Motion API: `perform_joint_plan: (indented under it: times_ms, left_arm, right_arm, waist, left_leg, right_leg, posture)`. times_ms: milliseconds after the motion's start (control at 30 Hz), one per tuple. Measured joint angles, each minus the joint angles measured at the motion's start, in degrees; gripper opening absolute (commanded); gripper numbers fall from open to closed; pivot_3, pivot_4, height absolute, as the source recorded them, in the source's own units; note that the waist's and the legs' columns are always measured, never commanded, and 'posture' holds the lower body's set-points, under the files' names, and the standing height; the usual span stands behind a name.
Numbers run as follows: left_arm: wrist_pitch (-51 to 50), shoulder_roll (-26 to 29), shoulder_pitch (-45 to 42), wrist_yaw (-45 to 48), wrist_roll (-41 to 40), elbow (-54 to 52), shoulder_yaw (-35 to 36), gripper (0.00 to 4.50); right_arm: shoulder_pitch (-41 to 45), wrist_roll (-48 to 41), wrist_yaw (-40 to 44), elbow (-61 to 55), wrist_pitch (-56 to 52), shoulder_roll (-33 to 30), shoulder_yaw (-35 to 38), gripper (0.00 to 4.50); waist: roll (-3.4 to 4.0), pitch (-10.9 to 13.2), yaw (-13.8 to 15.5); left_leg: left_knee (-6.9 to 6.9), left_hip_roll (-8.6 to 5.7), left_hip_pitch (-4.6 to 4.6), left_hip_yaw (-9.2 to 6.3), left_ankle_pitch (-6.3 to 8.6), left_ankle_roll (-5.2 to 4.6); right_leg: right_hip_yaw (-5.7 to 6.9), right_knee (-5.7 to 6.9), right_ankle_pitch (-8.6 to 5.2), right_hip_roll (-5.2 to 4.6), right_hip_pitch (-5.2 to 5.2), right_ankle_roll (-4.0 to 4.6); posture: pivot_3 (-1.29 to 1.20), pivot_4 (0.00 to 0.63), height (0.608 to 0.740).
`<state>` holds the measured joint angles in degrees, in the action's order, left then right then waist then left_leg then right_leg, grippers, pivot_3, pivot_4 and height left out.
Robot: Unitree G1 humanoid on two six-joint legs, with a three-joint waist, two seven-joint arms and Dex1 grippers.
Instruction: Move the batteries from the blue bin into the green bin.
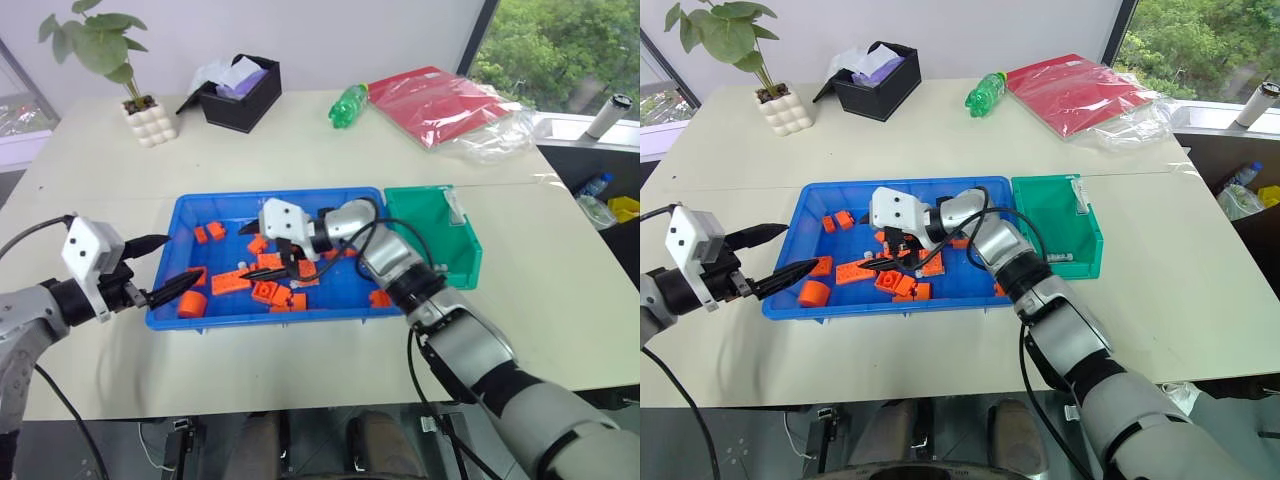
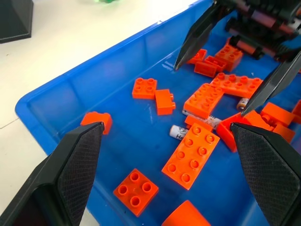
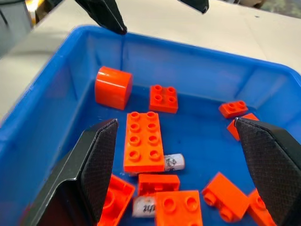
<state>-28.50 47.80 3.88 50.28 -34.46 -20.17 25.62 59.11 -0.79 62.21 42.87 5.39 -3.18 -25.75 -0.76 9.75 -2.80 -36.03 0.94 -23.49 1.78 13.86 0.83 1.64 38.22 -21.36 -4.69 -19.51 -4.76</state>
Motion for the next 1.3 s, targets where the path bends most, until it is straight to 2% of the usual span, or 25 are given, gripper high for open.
perform_joint_plan:
  times_ms: [333,833,933,1100,1300]
  left_arm:
    - [0.00,-1.60,-0.06,-1.82,-0.05,-0.89,-0.02,4.50]
    - [0.54,-4.33,-1.83,-4.58,0.07,-1.51,-1.28,4.50]
    - [0.75,-4.80,-1.70,-5.22,0.11,-1.93,-1.28,4.50]
    - [1.42,-5.13,-1.39,-5.66,0.15,-2.41,-1.28,4.50]
    - [1.92,-5.29,-1.35,-6.17,0.23,-2.41,-1.28,4.50]
  right_arm:
    - [1.66,5.30,1.42,8.29,5.34,5.45,-0.86,4.07]
    - [7.30,10.72,-2.34,22.58,7.90,11.35,-0.35,4.07]
    - [7.79,11.13,-2.23,23.61,8.24,11.36,0.23,3.25]
    - [7.98,11.55,-1.80,23.80,9.30,11.41,0.69,0.74]
    - [8.08,11.78,-1.66,23.74,9.72,11.65,1.79,0.74]
  waist:
    - [0.01,0.01,-0.48]
    - [0.02,0.01,-1.21]
    - [0.02,0.01,-1.21]
    - [0.02,0.01,-1.25]
    - [0.02,0.01,-1.22]
  left_leg:
    - [0.00,0.00,0.00,-0.01,-0.02,0.06]
    - [0.06,-0.01,0.00,0.00,-0.05,0.13]
    - [0.06,-0.01,0.00,-0.01,-0.05,0.14]
    - [0.08,-0.01,0.00,-0.01,-0.05,0.15]
    - [0.08,-0.01,0.00,-0.01,-0.05,0.15]
  right_leg:
    - [0.01,0.04,0.00,0.00,-0.01,0.00]
    - [0.01,0.13,0.01,0.00,-0.09,0.02]
    - [0.01,0.13,0.01,0.00,-0.09,0.02]
    - [0.01,0.13,0.01,0.00,-0.10,0.02]
    - [0.01,0.13,0.01,0.00,-0.10,0.02]
  posture:
    - [0.00,0.150,0.740]
    - [0.00,0.150,0.740]
    - [0.00,0.150,0.740]
    - [0.00,0.150,0.740]
    - [0.00,0.150,0.740]
